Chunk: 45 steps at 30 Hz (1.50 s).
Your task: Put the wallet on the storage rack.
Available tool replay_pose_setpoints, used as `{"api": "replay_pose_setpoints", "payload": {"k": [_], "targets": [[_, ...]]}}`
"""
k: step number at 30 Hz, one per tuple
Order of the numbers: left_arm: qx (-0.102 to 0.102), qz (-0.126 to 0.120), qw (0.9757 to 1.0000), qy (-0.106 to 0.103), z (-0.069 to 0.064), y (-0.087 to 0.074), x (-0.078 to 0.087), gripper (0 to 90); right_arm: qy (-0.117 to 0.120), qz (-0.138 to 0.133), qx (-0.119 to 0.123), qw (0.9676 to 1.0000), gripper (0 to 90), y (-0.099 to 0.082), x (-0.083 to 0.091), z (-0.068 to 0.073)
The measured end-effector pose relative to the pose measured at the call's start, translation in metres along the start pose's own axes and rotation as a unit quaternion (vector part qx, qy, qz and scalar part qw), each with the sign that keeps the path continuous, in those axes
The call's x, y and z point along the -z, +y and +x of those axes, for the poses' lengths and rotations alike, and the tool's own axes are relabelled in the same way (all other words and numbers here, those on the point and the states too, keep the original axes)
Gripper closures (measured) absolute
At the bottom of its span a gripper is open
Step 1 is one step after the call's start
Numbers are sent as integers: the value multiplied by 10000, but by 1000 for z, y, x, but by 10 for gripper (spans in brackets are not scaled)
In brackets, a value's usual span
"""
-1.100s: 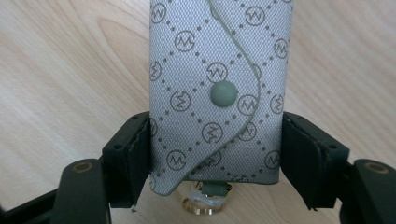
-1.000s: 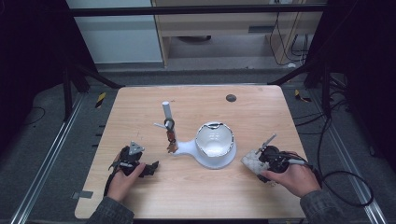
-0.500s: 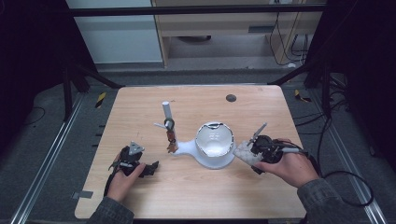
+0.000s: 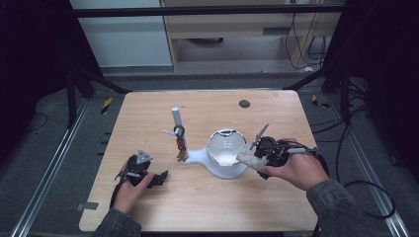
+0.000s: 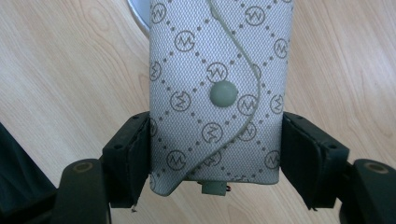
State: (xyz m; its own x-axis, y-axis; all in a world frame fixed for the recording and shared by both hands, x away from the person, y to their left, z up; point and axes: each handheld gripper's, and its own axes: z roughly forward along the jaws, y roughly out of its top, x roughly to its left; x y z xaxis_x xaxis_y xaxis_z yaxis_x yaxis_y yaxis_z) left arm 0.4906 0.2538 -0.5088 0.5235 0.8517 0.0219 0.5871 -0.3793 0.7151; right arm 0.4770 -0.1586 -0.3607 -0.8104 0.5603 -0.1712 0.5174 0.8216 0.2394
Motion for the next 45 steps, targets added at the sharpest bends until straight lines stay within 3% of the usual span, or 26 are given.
{"api": "replay_pose_setpoints", "payload": {"k": [22, 45], "targets": [[-21, 4, 10000, 2, 0, 0, 0, 6, -36, 175, 484, 9987, 299, 42, -2, 11], [-15, 3, 10000, 2, 0, 0, 0, 6, -25, 409, 609, 9973, 299, 63, -15, 13]]}}
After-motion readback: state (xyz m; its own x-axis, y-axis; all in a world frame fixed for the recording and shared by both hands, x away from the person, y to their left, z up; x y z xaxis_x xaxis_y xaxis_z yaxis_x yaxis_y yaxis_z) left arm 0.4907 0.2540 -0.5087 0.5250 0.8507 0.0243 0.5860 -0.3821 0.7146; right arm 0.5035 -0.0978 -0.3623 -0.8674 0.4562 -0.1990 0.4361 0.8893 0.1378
